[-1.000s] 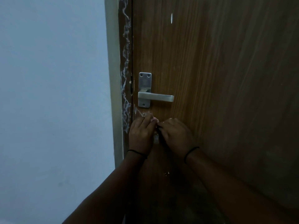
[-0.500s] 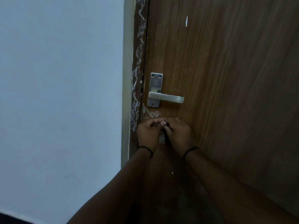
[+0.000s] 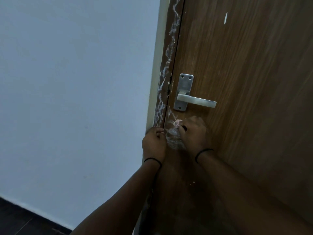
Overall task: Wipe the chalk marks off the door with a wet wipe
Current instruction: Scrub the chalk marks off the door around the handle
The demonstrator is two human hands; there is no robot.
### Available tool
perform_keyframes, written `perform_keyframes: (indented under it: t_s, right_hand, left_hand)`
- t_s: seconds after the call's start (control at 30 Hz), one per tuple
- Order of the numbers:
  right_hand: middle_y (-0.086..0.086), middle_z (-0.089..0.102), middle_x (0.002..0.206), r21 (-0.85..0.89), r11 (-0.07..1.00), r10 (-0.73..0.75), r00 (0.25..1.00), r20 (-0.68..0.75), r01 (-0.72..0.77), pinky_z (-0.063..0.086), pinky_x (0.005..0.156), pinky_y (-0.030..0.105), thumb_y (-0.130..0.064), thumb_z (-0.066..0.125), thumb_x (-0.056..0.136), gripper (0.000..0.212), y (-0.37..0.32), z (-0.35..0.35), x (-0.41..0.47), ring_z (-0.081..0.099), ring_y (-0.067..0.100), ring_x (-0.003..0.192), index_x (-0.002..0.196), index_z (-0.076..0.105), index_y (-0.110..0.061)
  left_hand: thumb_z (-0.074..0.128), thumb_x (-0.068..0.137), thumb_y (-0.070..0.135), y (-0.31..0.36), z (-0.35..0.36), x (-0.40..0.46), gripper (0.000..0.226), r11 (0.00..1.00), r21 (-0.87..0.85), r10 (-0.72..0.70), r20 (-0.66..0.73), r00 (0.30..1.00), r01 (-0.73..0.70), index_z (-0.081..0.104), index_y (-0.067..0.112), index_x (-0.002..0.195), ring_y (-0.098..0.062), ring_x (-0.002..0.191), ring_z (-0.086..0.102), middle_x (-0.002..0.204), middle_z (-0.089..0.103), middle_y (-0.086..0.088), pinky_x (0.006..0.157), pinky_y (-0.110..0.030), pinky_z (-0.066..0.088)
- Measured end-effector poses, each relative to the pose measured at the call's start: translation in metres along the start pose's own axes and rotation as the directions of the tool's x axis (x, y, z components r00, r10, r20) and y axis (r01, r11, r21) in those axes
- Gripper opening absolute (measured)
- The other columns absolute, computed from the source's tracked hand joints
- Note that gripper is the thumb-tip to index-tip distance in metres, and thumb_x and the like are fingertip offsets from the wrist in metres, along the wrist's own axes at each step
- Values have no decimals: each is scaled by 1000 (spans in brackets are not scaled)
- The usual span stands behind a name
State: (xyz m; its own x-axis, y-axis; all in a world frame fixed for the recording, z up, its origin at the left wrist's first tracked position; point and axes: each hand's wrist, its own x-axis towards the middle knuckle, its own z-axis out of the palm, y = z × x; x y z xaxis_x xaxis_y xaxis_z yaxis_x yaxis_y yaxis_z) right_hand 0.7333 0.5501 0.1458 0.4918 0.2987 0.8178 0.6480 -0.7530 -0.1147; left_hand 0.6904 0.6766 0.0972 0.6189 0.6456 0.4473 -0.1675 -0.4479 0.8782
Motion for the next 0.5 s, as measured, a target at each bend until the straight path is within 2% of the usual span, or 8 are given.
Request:
perform_keyframes:
  t_s: [0.1,0.17,0.23,0.3,0.37,0.5]
  right_hand:
    - [0,63,78,-39,996,73,988,-133,-79,34,65,25,-24,69,85,9,8,-5,5,54,18,75,78,67,-18]
    - [0,64,81,-24,994,102,979,-175,-107,36,65,26,-26,69,86,9,1,-4,15,55,18,78,81,68,-19]
    - [2,65,84,-49,998,30,994,-103,-35,39,65,28,-22,71,86,7,-8,1,13,56,20,79,82,69,-17]
    - [3,64,84,-90,994,-64,998,-12,63,41,66,30,-20,72,85,5,-7,6,0,56,22,78,83,70,-16]
    - [2,65,82,-94,992,-79,997,12,80,43,67,30,-20,70,86,5,5,2,-13,57,21,79,82,70,-17]
    - [-1,64,81,-58,997,44,986,-161,-54,33,66,24,-18,70,82,4,12,-6,-6,54,16,77,80,66,-19]
  left_hand:
    - [53,94,15,1,2,-1,22,1000,-9,18,22,1000,-18,70,18,107,-19,96,64,106,71,-3,77,-19,42]
    - [52,95,14,3,3,-5,24,1000,-23,23,62,998,-21,69,16,112,-19,99,64,109,71,-3,81,-22,48]
    - [50,96,14,4,3,-9,25,1000,-25,0,75,997,2,68,16,114,-20,100,64,111,71,-4,86,-28,52]
    - [49,97,14,1,2,-10,24,1000,-21,-14,58,998,15,68,16,112,-21,100,64,111,70,-4,85,-27,51]
    - [48,96,13,-1,0,-8,25,1000,-21,-13,43,999,14,68,16,110,-23,100,64,111,70,-5,84,-24,47]
    - [47,96,12,-1,0,-12,26,1000,-9,8,40,999,-8,68,17,110,-22,100,63,110,70,-5,84,-23,45]
